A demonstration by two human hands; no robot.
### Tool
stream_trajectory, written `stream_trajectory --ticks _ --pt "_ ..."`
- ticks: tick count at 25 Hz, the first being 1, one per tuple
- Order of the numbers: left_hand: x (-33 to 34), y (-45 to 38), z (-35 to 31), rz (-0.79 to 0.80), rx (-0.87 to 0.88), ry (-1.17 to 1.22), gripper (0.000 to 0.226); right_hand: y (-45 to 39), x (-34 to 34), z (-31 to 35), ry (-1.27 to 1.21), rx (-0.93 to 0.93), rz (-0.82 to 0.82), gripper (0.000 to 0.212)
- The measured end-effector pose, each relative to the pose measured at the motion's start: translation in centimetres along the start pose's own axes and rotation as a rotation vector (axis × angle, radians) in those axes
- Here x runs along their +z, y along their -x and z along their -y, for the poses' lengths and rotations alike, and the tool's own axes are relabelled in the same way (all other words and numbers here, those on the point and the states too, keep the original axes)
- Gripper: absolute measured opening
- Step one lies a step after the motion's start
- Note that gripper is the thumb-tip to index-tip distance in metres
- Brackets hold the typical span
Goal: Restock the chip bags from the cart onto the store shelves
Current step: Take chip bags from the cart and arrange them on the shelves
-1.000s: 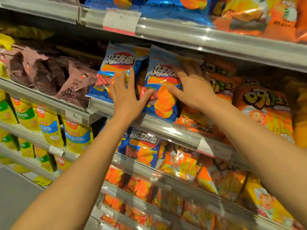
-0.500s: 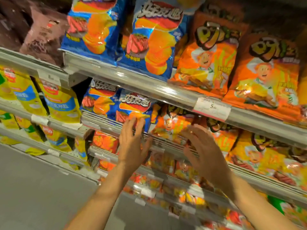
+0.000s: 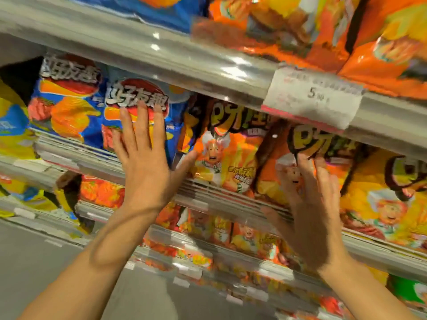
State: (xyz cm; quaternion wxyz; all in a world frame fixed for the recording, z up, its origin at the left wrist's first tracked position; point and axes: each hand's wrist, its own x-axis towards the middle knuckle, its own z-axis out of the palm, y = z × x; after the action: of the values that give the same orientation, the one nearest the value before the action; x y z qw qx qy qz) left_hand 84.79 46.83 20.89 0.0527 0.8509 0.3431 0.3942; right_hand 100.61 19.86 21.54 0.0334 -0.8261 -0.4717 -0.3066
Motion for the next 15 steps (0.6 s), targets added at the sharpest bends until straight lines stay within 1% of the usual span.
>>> stream_trajectory --ticks 3,4,6,7,9,12,15 --pt "-0.3 1.2 -0.5 -0.031 0.065 0.079 0.093 0.2 0.6 0.2 -0.026 0.015 -0.091 0.07" --pt "-0.1 2.4 -1.3 -0.027 0.127 0.092 0.089 0.1 0.6 0.4 -0.03 0.035 -0.094 0.068" --pt "0.9 6.0 -3.7 0.024 0.268 0.122 0.082 0.1 0.5 0.8 0.003 0.07 -0.077 0.071" --pt "1.5 7.6 -4.7 0.049 0.304 0.115 0.081 0.2 0.4 0.9 -0.007 0.066 -0.094 0.072" --pt "2.1 9.3 -5.6 0.081 0.294 0.064 0.083 0.1 0.6 1.4 -0.044 0.041 -0.14 0.071" --pt "1.3 9.7 -6.3 0.092 0.199 -0.022 0.089 0.0 1.2 1.3 -0.032 0.058 -0.128 0.079" --pt "0.7 9.7 -6.6 0.201 0.201 -0.046 0.094 0.2 3.0 0.2 -0.043 0.037 -0.123 0.082"
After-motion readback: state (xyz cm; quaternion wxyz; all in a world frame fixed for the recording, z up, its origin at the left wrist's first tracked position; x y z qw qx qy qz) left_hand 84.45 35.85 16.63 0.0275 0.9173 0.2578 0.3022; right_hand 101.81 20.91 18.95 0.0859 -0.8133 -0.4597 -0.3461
